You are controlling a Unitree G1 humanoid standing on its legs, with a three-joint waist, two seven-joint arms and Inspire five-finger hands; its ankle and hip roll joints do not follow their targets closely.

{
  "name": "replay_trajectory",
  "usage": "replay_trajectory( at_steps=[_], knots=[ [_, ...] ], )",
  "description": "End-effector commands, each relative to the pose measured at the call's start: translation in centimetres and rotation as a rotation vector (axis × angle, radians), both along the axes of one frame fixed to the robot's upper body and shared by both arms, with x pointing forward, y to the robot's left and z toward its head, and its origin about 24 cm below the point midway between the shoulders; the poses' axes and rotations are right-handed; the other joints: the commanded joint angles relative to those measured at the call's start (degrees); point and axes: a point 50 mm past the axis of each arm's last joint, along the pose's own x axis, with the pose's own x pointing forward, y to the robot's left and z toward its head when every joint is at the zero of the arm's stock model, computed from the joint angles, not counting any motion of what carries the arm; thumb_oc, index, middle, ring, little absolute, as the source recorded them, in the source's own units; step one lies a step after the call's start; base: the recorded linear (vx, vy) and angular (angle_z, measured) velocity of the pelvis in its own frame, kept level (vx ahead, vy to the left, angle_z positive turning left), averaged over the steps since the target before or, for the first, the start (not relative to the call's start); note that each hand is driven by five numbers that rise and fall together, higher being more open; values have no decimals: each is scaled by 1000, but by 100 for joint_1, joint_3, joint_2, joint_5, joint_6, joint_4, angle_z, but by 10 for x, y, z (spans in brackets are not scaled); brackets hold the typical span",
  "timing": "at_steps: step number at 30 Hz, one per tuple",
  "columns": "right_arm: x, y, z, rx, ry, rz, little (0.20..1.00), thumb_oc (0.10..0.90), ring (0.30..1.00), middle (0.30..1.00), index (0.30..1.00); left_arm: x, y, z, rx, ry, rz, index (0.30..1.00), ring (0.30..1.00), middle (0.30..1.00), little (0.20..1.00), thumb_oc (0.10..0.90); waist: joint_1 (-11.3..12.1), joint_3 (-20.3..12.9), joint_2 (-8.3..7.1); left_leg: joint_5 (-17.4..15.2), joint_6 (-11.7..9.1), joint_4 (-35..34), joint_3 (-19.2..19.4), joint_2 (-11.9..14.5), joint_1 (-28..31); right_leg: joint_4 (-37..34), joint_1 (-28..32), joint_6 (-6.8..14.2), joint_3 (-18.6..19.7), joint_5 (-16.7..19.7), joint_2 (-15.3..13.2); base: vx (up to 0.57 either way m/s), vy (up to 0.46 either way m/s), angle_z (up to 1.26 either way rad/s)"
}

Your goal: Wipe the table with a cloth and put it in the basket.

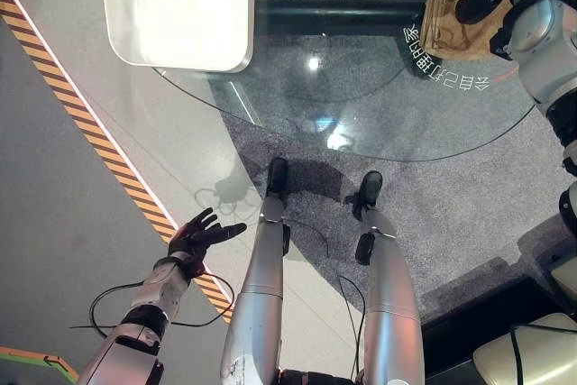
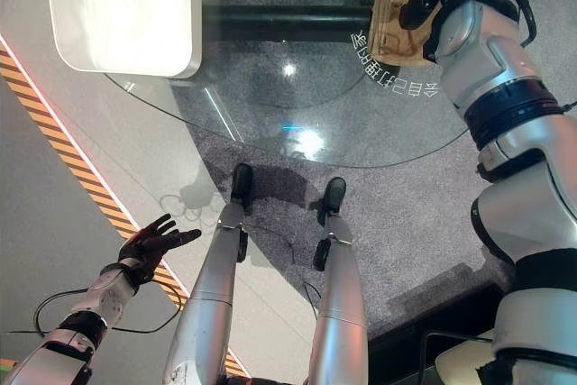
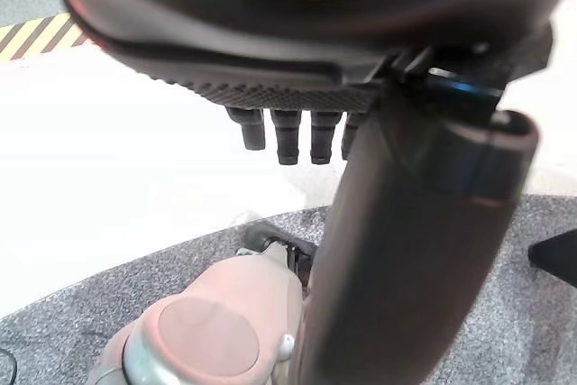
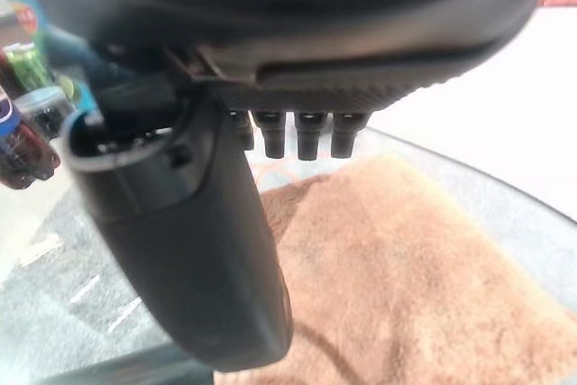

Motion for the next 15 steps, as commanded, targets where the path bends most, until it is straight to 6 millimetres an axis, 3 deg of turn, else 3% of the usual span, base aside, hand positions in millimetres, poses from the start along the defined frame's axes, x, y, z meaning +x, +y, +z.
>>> replay_trajectory(
  at_steps=[1,15],
  knots=[
    [-24,-7,56,-142,-138,-77,900,800,900,900,900,-30,20,-17,59,90,19,900,900,900,900,800,-26,-112,228,-188,467,4,139,-464,-75,158,214,-188,-541,-587,254,0,0,0],
    [-27,-9,60,-284,-72,-148,900,800,900,900,900,-33,23,-16,67,93,15,900,900,900,900,800,7,-112,236,-114,482,-56,124,-465,-136,224,108,-189,-588,-569,225,4,-5,3]
  ],
)
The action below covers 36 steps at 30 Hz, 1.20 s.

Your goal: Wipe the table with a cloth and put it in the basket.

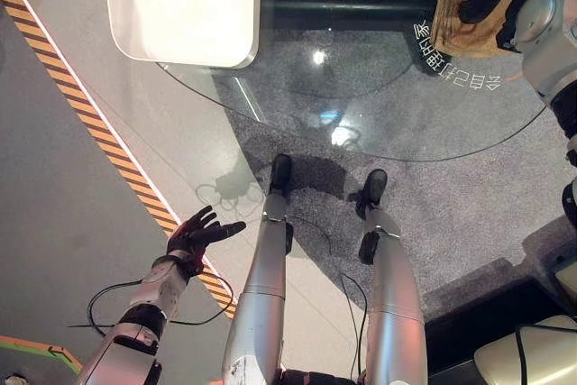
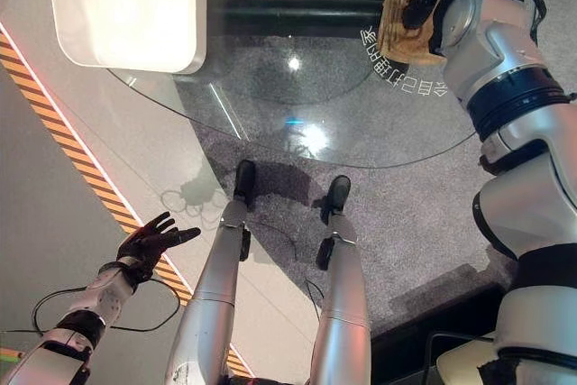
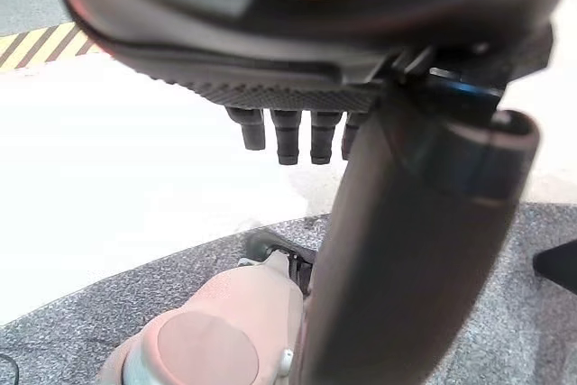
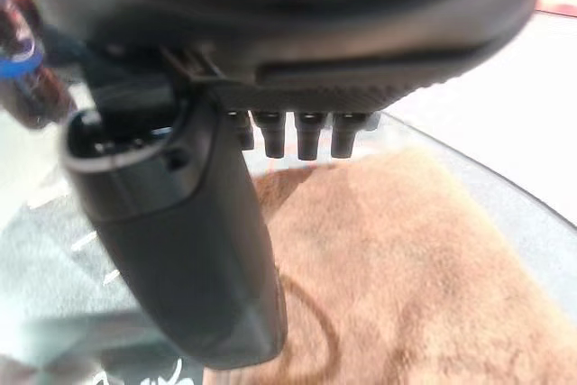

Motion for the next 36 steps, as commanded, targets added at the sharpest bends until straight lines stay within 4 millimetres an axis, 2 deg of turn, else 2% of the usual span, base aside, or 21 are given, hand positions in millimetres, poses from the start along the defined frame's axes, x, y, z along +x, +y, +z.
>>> replay_trajectory(
  at_steps=[1,7,23,36],
  knots=[
    [-28,-13,58,-103,-145,-80,900,800,900,900,900,-34,25,-17,66,97,25,900,900,900,900,800,-29,-98,119,-125,495,-45,252,-419,-43,198,159,-192,-465,-541,269,0,0,0],
    [-27,-17,54,-88,-125,-90,900,800,900,900,900,-35,27,-16,70,97,22,900,900,900,900,800,-37,-98,127,-112,496,-41,253,-410,-80,220,108,-189,-457,-526,265,0,0,0],
    [-43,-42,71,-78,-299,-240,900,800,900,900,900,-37,26,-18,68,100,13,900,900,900,900,800,-47,-98,164,-83,505,-77,261,-413,-100,227,64,-194,-442,-511,277,0,0,0],
    [-39,-38,71,-124,-243,-224,900,800,900,900,900,-32,27,-13,74,94,1,900,900,900,900,800,-7,-98,195,-51,513,-62,223,-448,-175,242,-20,-203,-451,-492,251,0,-2,0]
  ],
)
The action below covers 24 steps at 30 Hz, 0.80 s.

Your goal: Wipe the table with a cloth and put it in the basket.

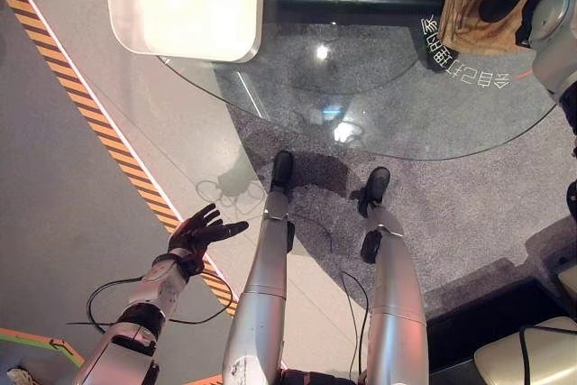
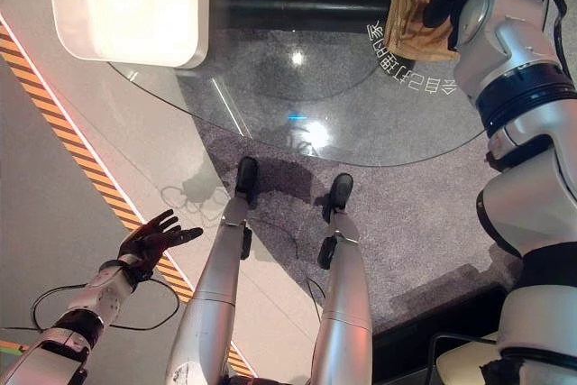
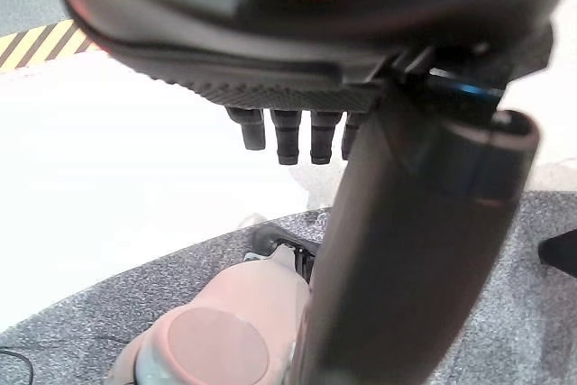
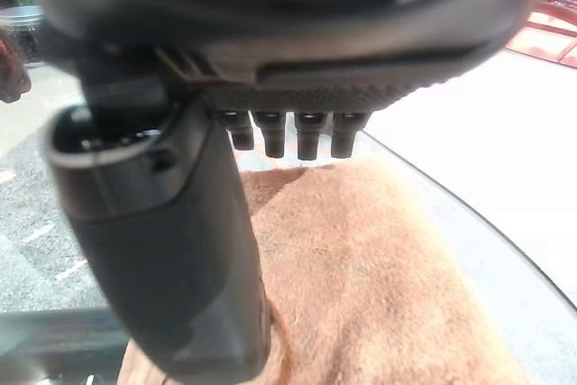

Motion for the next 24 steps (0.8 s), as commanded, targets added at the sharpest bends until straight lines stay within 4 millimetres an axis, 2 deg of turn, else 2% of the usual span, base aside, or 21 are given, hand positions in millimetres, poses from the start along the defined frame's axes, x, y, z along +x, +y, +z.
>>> replay_trajectory(
  at_steps=[1,7,24],
  knots=[
    [-33,-18,62,-107,-158,-102,900,800,900,900,900,-34,29,-18,57,98,51,900,900,900,900,800,-21,-98,201,-88,526,-59,243,-430,-53,186,119,-205,-449,-481,266,0,0,0],
    [-29,-12,60,-134,-113,-87,900,800,900,900,900,-35,30,-17,58,93,46,900,900,900,900,800,34,-98,239,-54,513,-84,224,-430,-72,211,90,-211,-473,-496,236,1,-3,1],
    [-26,-18,52,-116,-57,-96,900,800,900,900,900,-38,30,-18,60,95,29,900,900,900,900,800,68,-98,286,-29,513,-141,225,-434,-81,189,56,-202,-492,-476,206,2,-1,1]
  ],
)
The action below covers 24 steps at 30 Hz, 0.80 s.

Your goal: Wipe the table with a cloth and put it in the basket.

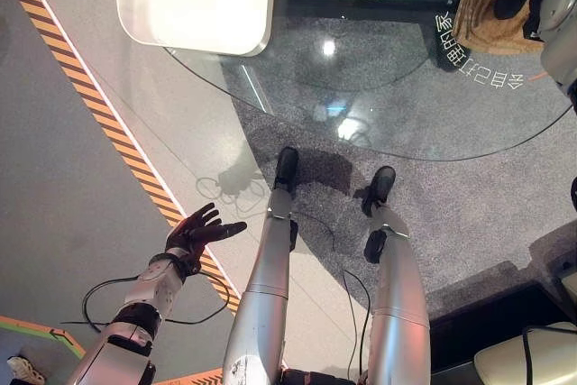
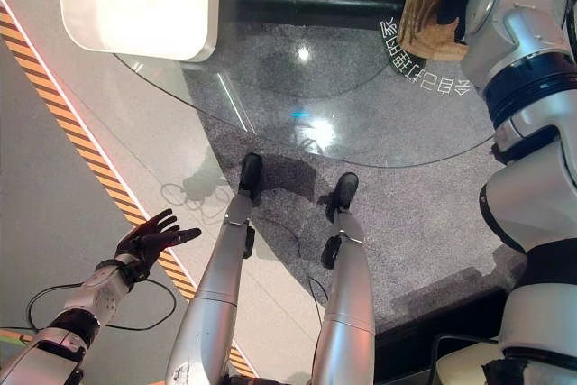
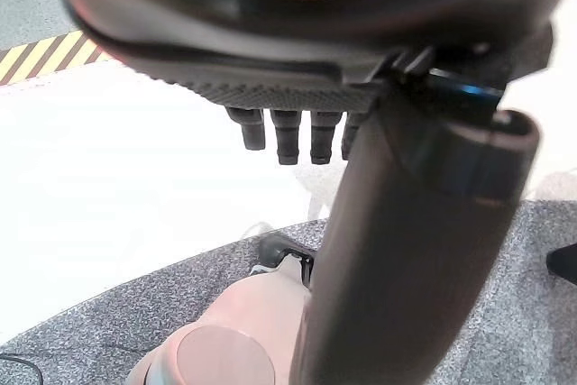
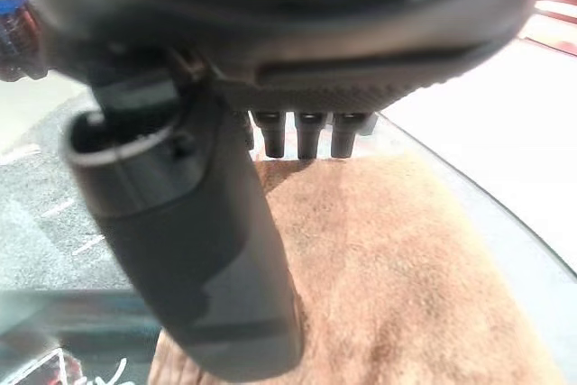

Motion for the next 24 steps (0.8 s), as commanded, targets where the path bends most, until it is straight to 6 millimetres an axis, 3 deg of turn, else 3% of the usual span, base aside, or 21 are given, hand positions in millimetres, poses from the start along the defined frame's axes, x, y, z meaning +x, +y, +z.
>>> replay_trajectory(
  at_steps=[1,13,14,15,16,24],
  knots=[
    [-25,-18,42,-88,-104,-93,900,800,900,900,900,-38,26,-21,55,103,44,900,900,900,900,800,-5,-98,283,-108,509,-58,237,-367,-20,102,178,-210,-477,-454,283,0,0,0],
    [-20,-17,33,-55,-23,-60,900,800,900,900,900,-37,26,-19,50,97,42,900,900,900,900,800,-13,-98,291,-77,505,-143,268,-360,13,10,195,-197,-498,-416,278,0,0,0],
    [-19,-17,32,-53,-12,-57,631,531,669,669,669,-37,26,-19,49,95,42,900,900,900,900,800,-13,-98,291,-75,502,-144,270,-355,9,13,188,-196,-500,-412,276,0,0,0],
    [-19,-17,31,-48,2,-58,538,438,589,589,589,-37,26,-19,48,95,41,900,900,900,900,800,-7,-98,293,-69,502,-150,262,-359,5,9,185,-198,-504,-409,276,0,0,0],
    [-18,-17,30,-47,10,-58,200,100,300,300,300,-37,26,-19,50,96,39,900,900,900,900,800,-5,-98,294,-67,500,-153,264,-355,6,11,188,-201,-504,-415,277,0,0,0],
    [-18,-21,27,-42,35,-59,200,100,300,300,300,-39,27,-20,52,97,38,900,900,900,900,800,6,-98,283,-58,496,-183,262,-341,17,-14,196,-198,-516,-401,277,0,0,0]
  ],
)
